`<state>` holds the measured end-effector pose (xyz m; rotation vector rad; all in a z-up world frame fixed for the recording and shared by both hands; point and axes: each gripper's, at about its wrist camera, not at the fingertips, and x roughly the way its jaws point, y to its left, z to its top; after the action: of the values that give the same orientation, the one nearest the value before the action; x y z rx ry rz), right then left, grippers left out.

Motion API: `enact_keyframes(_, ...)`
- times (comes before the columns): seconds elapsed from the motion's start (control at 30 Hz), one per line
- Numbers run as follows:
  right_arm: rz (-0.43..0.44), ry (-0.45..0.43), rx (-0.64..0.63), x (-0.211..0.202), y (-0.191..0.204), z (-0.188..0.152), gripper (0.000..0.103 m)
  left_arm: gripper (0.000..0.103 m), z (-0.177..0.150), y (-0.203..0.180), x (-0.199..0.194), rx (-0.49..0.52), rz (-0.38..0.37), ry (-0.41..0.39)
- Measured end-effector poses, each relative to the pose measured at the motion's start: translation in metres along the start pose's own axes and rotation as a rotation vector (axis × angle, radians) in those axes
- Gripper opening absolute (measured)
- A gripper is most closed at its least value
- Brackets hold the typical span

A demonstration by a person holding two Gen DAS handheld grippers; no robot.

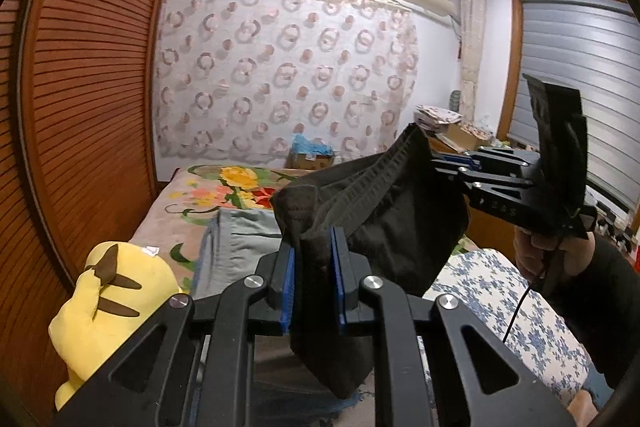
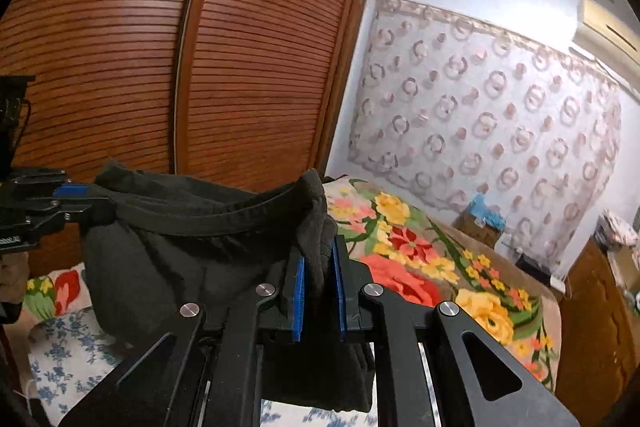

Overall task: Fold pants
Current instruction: 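Lift the folded black garment with the left tool and carry it toward the jeans stack, then lower the black garment onto the folded jeans stack with the left tool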

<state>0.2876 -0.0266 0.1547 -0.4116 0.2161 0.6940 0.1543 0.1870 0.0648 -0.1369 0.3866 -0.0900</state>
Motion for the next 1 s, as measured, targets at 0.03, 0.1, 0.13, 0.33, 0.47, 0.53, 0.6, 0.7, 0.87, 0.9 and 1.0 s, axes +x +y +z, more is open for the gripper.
enact_keyframes(0.03,0.008,-0.001,-0.010,0.005,-0.002,0.000,0.012,0.017,-0.001,0.003,0.000,-0.008,0.006,-0.003)
enact_keyframes(0.1,0.020,-0.003,-0.031,0.015,-0.002,0.002,0.012,0.017,-0.004,0.009,0.001,-0.025,0.025,-0.007)
enact_keyframes(0.13,0.026,-0.003,-0.043,0.022,-0.002,0.004,0.012,0.017,-0.006,0.011,0.000,-0.032,0.035,-0.006)
enact_keyframes(0.33,0.046,0.023,-0.099,0.065,0.002,0.012,0.012,0.017,-0.020,0.029,0.007,-0.091,0.079,0.010)
enact_keyframes(0.47,0.071,0.038,-0.115,0.086,0.005,0.015,0.012,0.017,-0.030,0.035,0.008,-0.126,0.091,0.028)
enact_keyframes(0.53,0.088,0.039,-0.112,0.090,0.005,0.015,0.012,0.017,-0.035,0.036,0.007,-0.138,0.093,0.042)
enact_keyframes(0.6,0.097,0.038,-0.097,0.096,0.005,0.016,0.012,0.017,-0.038,0.033,0.005,-0.132,0.104,0.037)
enact_keyframes(0.7,0.112,0.041,-0.077,0.104,0.005,0.017,0.012,0.017,-0.042,0.034,0.009,-0.138,0.119,0.049)
enact_keyframes(0.87,0.132,0.051,-0.041,0.111,0.003,0.016,0.012,0.017,-0.046,0.042,0.012,-0.167,0.144,0.059)
enact_keyframes(0.9,0.140,0.052,-0.019,0.110,0.000,0.016,0.016,0.017,-0.048,0.043,0.011,-0.171,0.146,0.061)
enact_keyframes(1.0,0.140,0.036,0.044,0.105,-0.011,0.016,0.029,0.017,-0.050,0.042,0.013,-0.165,0.145,0.072)
